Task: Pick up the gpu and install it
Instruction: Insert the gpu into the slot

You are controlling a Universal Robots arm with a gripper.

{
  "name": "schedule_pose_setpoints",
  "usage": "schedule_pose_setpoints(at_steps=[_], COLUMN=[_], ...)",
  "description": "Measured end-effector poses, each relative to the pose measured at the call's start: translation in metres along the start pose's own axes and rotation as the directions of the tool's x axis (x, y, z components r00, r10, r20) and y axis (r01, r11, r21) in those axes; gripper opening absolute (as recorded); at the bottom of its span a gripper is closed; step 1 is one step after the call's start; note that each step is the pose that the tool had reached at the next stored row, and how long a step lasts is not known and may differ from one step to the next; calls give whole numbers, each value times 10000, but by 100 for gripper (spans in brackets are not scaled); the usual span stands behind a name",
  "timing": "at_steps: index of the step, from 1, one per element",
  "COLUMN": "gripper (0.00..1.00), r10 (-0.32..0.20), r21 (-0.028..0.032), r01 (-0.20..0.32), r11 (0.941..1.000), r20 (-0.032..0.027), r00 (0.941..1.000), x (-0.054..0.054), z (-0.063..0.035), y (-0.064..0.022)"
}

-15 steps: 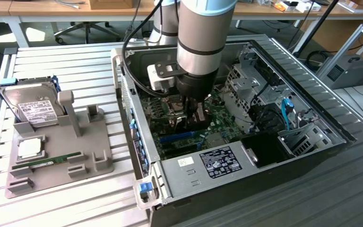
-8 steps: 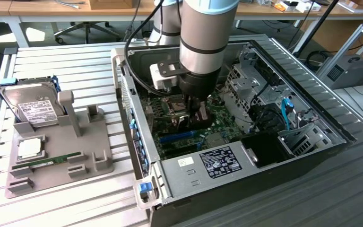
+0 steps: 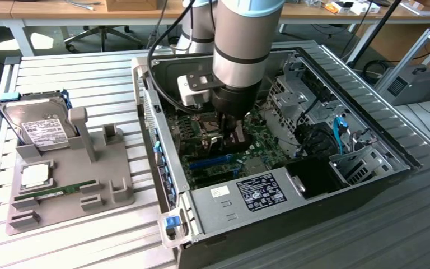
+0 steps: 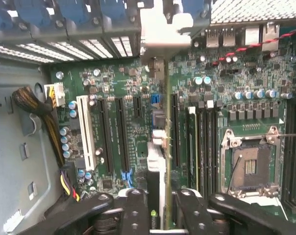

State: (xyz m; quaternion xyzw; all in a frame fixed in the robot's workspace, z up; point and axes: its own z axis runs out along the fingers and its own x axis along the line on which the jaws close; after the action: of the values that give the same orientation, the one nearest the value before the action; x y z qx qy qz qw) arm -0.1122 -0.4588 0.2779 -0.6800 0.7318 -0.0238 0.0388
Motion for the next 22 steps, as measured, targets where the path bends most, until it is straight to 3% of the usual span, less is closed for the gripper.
schedule_pose_setpoints(at_steps=[5,7,9,10,11,12,13,16,18,19,22], gripper=[27,27,27,27,27,27,27,27,27,27,27], r10=[6,6,7,9,11,12,12,12,10,8,5], r21=[-422,-424,-469,-626,-737,-818,-833,-821,-605,-453,-286], r01=[-7,-7,-8,-12,-15,-17,-17,-17,-12,-9,-5], r11=[9991,9991,9989,9980,9973,9966,9965,9966,9982,9990,9996], r20=[-32,-33,-35,-48,-54,-59,-63,-63,-37,-23,-7], r00=[10000,10000,10000,10000,10000,10000,10000,10000,10000,10000,10000], x=[0,-1,-3,-4,-5,-6,-6,-6,-6,-6,-6], z=[0,1,3,5,7,8,7,8,9,9,9], y=[-8,-17,-37,-60,-71,-79,-83,-84,-84,-84,-84])
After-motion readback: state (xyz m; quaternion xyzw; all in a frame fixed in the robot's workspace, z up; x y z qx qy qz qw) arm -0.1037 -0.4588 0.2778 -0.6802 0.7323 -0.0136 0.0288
